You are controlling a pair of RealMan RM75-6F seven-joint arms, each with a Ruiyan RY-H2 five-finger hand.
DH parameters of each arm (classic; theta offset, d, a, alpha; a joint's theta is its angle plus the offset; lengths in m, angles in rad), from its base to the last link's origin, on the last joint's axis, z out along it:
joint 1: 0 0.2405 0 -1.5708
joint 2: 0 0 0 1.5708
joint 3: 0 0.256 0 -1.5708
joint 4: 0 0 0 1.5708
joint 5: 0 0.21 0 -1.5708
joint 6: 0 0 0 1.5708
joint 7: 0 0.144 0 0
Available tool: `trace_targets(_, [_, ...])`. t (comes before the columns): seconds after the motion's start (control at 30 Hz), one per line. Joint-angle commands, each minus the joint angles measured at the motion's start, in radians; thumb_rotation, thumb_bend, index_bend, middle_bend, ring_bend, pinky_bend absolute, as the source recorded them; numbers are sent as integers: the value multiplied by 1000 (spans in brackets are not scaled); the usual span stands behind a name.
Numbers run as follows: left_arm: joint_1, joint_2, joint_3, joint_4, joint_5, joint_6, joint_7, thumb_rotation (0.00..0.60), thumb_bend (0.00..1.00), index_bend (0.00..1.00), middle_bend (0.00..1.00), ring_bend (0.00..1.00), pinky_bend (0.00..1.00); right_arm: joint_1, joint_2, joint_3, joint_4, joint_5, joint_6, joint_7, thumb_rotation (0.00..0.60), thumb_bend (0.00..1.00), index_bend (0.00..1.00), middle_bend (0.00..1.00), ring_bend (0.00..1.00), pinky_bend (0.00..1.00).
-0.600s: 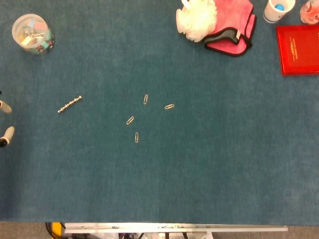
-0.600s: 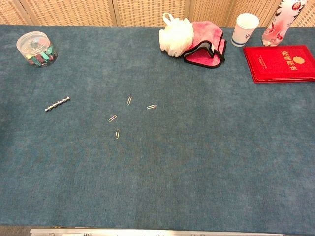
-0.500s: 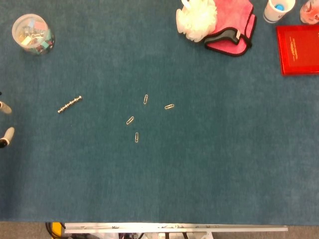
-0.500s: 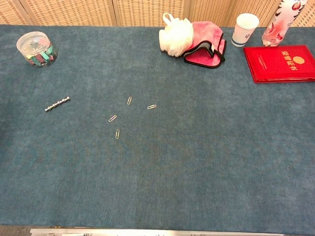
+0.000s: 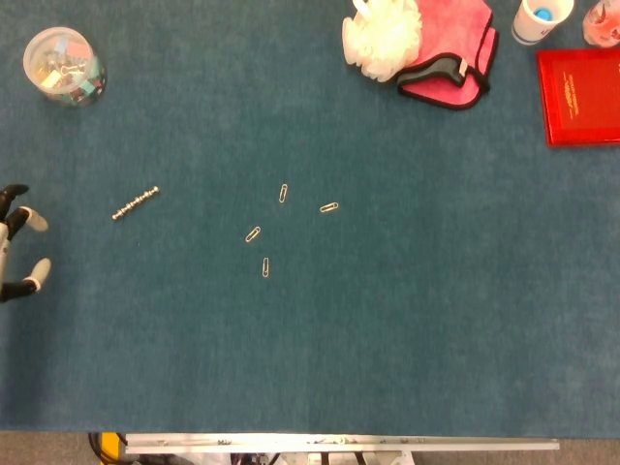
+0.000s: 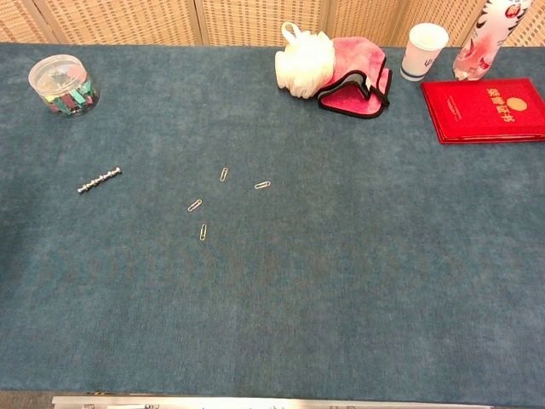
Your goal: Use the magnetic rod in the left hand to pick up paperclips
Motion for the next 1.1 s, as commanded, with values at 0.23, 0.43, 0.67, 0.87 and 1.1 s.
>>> trace_targets(0.23, [-74, -68, -61, -18, -90, -97, 131, 600, 197, 306, 111, 27, 152, -14, 19, -3, -31, -24, 31, -1, 600, 202, 213, 184, 116, 328])
trace_targets(0.43, [-138, -115, -99, -12, -190, -174, 239, 600, 149, 250, 110, 27, 152, -23, 28, -4, -46, -39, 54, -3, 600, 202, 213, 184, 116, 328])
trace_targets(0.67, [-200, -175, -127, 24, -284, -233, 308, 600, 106, 210, 98, 27, 152, -23, 34, -1, -47, -33, 50, 0, 600, 202, 212, 184, 116, 328])
trace_targets(0.87, [-235, -219, -136, 65, -344, -267, 335, 600, 96, 210, 94, 27, 152, -23, 38, 1, -52, -35, 52, 4, 600, 202, 213, 185, 116, 328])
trace_targets(1.1, [-260, -261, -139, 127, -388, -267, 366, 600, 95, 210, 93, 27, 152, -23, 39, 2, -52, -36, 53, 3, 600, 202, 213, 184, 116, 328])
